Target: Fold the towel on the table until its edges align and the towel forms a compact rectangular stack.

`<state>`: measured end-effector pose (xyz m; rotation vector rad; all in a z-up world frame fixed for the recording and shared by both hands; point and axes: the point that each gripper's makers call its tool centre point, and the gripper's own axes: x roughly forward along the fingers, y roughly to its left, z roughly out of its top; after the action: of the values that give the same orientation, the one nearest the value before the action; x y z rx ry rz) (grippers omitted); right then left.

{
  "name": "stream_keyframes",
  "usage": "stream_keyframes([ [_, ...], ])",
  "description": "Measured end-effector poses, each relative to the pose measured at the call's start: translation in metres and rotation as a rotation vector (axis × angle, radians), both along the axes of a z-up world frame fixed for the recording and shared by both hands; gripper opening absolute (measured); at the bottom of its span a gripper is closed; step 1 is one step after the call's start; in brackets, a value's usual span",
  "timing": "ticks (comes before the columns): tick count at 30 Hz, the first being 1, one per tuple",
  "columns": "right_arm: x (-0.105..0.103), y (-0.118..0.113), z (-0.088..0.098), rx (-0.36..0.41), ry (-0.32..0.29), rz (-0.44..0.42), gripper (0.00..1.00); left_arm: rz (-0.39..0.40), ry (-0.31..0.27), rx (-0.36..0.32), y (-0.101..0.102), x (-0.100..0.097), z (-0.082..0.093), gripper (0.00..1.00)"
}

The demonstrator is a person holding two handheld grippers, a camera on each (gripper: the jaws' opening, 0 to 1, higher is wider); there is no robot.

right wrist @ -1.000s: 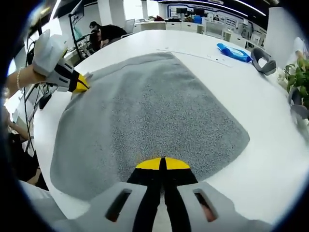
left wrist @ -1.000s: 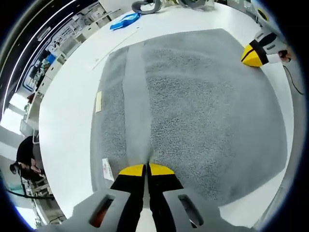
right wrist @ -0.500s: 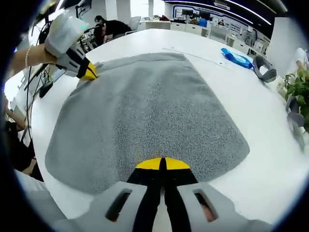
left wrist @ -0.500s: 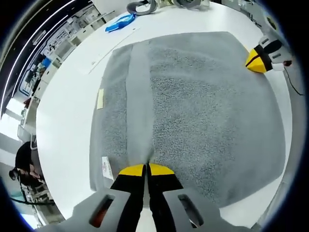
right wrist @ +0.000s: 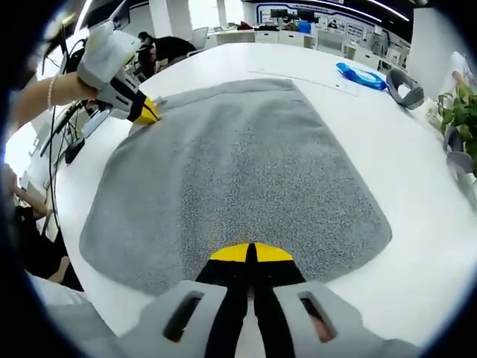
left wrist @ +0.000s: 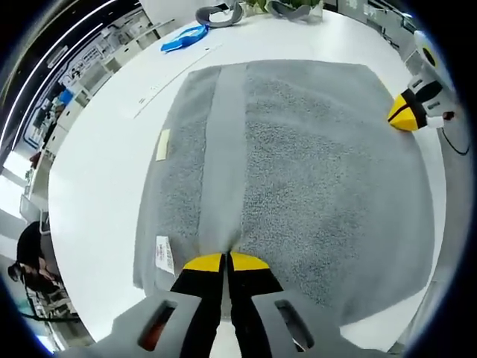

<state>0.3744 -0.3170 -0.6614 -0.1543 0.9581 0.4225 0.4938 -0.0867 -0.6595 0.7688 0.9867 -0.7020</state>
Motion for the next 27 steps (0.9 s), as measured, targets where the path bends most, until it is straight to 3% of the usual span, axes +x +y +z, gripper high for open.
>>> stream_keyframes([
  [11, -0.016, 0.01, 0.0, -0.022, -0.013, 0.038, 0.0, -0.017, 0.013, 0.02, -0.005, 0.01, 0.0, 0.02],
  [27, -0.022, 0.015, 0.0, -0.015, -0.012, 0.045, 0.0, -0.023, 0.054, 0.018, -0.01, 0.021, 0.001, 0.02],
])
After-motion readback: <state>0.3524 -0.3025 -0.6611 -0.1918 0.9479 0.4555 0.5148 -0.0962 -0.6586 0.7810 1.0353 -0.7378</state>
